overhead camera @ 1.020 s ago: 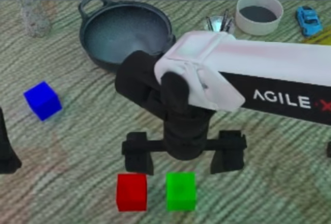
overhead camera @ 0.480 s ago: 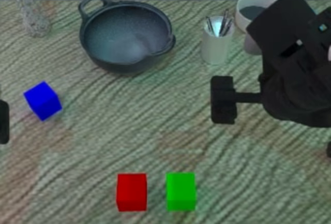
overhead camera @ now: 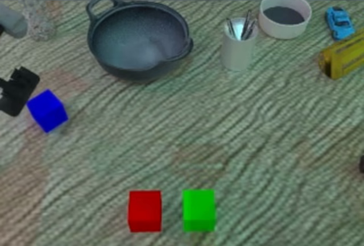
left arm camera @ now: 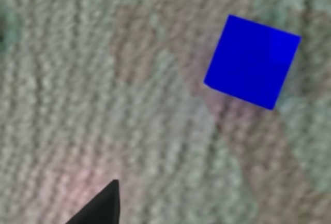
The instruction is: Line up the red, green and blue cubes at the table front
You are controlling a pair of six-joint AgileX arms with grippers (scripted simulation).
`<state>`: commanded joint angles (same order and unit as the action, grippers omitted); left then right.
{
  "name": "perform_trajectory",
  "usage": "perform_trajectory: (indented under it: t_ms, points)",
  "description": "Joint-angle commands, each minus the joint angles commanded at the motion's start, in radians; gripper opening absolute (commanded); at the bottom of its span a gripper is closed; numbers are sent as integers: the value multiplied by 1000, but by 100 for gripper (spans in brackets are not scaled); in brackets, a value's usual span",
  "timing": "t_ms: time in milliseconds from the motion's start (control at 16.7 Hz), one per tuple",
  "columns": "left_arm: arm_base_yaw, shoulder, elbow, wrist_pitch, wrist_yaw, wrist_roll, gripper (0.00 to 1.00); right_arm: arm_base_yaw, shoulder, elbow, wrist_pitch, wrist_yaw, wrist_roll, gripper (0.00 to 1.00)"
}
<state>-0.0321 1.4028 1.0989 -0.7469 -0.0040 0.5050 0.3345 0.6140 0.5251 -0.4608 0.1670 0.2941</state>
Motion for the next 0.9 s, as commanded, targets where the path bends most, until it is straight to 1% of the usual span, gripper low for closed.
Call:
perform_trajectory:
  t_ms: [180,360,480,600,720,900]
  points:
    - [-9,265,212,-147,0,100,100,-119,-229,-203,146,-33,-112,100]
    - [-15,486,397,-265,2,182,100,-216,-406,-363,284,-81,-202,100]
    - [-17,606,496,-325,3,224,100,-265,-502,-438,360,-115,-245,100]
    - [-19,691,570,-368,5,256,100,-299,-572,-490,418,-143,-275,100]
    - [-20,738,616,-393,6,274,100,-320,-608,-519,453,-163,-291,100]
    - [-20,748,626,-398,7,279,100,-325,-614,-525,461,-167,-294,100]
